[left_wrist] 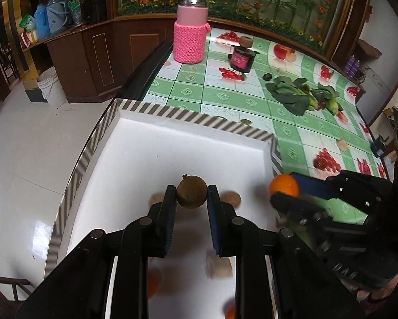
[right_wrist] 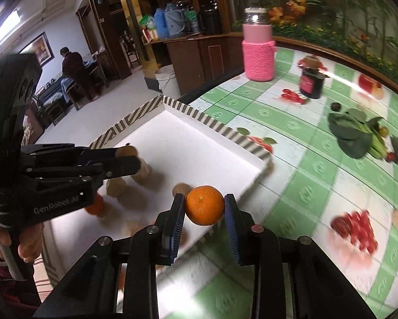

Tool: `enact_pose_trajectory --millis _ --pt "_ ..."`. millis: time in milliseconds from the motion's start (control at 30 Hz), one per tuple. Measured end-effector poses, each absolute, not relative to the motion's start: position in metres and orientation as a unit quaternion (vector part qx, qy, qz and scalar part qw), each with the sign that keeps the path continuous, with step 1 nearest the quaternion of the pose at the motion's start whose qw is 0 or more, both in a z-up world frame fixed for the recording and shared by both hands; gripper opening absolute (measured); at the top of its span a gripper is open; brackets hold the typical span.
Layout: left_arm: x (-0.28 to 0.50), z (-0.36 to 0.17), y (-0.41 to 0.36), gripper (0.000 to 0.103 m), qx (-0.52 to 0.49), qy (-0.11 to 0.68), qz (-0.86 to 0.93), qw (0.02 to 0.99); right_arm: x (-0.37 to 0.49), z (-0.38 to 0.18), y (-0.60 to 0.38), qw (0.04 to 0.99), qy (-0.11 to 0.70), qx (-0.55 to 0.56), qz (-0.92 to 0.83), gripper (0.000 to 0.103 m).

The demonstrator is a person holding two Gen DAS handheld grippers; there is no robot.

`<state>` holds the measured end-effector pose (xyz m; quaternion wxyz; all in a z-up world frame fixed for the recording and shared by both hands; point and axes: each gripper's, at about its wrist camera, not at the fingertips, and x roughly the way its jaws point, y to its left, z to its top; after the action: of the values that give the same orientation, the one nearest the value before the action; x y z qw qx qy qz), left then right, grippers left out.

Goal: Organize fruits
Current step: 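Carry orange and kiwi into the white tray and open both tools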

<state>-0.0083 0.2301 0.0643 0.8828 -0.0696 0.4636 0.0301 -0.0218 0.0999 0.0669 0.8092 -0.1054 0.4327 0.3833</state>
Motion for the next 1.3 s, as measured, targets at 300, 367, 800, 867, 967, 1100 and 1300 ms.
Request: enact_pose_trajectory --millis 300,367,800,867,967,1100,1300 --pt "0.018 0.043 0.238 0.020 -0.065 0.487 0.053 0.869 0.005 0.044 0.122 0.800 0.450 -0.123 0.378 0.031" --pt "0.021 0.039 0.239 0.020 -0.066 0.491 0.056 0.867 0.008 0.043 0.124 0.799 0.452 -0.120 0.377 0.031" --pt "0.031 0.029 0.244 0.020 -0.062 0.498 0.076 0.861 0.014 0.040 0.131 0.804 0.450 -0.124 0.369 0.031" --pt "0.032 0.027 0.246 0.020 -0.063 0.500 0.079 0.860 0.015 0.036 0.134 0.803 0.451 -0.130 0.367 0.031" --pt "0.033 0.026 0.246 0.020 -0.060 0.499 0.084 0.860 0.014 0.035 0.137 0.806 0.448 -0.136 0.363 0.032" --pt "0.034 0.026 0.246 0.020 -0.057 0.499 0.089 0.860 0.015 0.036 0.138 0.809 0.445 -0.136 0.360 0.032" --pt "0.033 0.025 0.245 0.021 -0.051 0.495 0.097 0.862 0.011 0.034 0.141 0.810 0.438 -0.154 0.357 0.034"
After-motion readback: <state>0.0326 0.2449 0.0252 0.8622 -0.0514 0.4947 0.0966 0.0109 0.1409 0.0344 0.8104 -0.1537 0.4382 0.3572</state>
